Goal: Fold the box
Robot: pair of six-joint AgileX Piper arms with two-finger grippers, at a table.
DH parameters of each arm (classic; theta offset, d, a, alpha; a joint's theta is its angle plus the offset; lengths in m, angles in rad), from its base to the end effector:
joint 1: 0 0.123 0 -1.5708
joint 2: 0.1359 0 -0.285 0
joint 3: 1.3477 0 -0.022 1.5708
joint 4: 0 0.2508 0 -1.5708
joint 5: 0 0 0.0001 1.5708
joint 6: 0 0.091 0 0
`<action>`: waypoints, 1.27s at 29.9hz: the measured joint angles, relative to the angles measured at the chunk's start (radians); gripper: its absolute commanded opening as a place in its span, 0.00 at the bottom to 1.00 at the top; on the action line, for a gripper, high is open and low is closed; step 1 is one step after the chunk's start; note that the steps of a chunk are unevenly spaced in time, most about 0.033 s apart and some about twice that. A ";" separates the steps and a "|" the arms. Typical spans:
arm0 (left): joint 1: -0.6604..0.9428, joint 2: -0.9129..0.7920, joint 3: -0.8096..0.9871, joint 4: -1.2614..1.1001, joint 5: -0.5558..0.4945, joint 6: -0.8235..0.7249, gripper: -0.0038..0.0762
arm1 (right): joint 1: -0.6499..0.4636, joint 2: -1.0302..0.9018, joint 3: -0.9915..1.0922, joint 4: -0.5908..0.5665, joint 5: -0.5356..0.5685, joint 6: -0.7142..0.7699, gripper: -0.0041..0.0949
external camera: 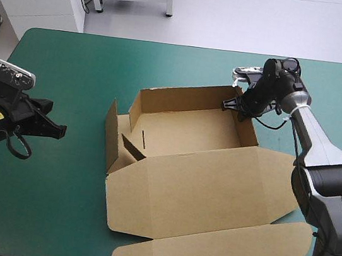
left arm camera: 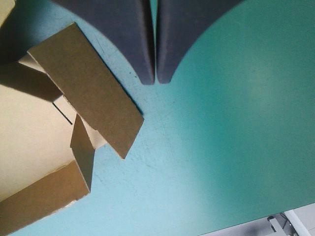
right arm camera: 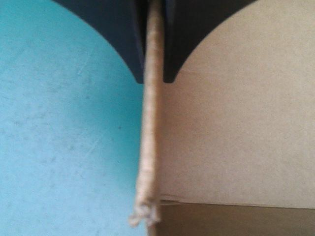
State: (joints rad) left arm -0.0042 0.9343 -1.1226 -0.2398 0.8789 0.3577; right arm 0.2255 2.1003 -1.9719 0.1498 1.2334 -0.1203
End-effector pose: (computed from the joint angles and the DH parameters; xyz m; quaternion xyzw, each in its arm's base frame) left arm 0.1728 -0.0174 0.4126 0.1339 0.8690 -0.0340 0.4751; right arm 0.4396 0.1140 0.2727 -0.1558 0.9740 0.0811 0.1431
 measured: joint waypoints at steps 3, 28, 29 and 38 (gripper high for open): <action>0.000 0.000 0.000 0.000 -0.006 0.000 0.04 | -0.021 -0.022 0.000 -0.007 -0.001 -0.017 0.02; 0.187 0.312 0.000 -0.349 0.010 0.223 0.07 | -0.264 -0.395 0.000 0.199 0.010 -0.200 0.02; 0.240 0.345 0.000 -0.437 0.045 0.314 0.07 | -0.264 -0.397 0.000 0.203 0.010 -0.200 0.02; 0.451 0.559 0.048 -0.856 0.259 0.673 0.07 | -0.264 -0.398 0.000 0.274 0.010 -0.201 0.02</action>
State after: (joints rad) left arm 0.4465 1.4930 -1.0748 -1.0958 1.1376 1.0308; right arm -0.0386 1.7020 -1.9716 0.4240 1.2435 -0.3211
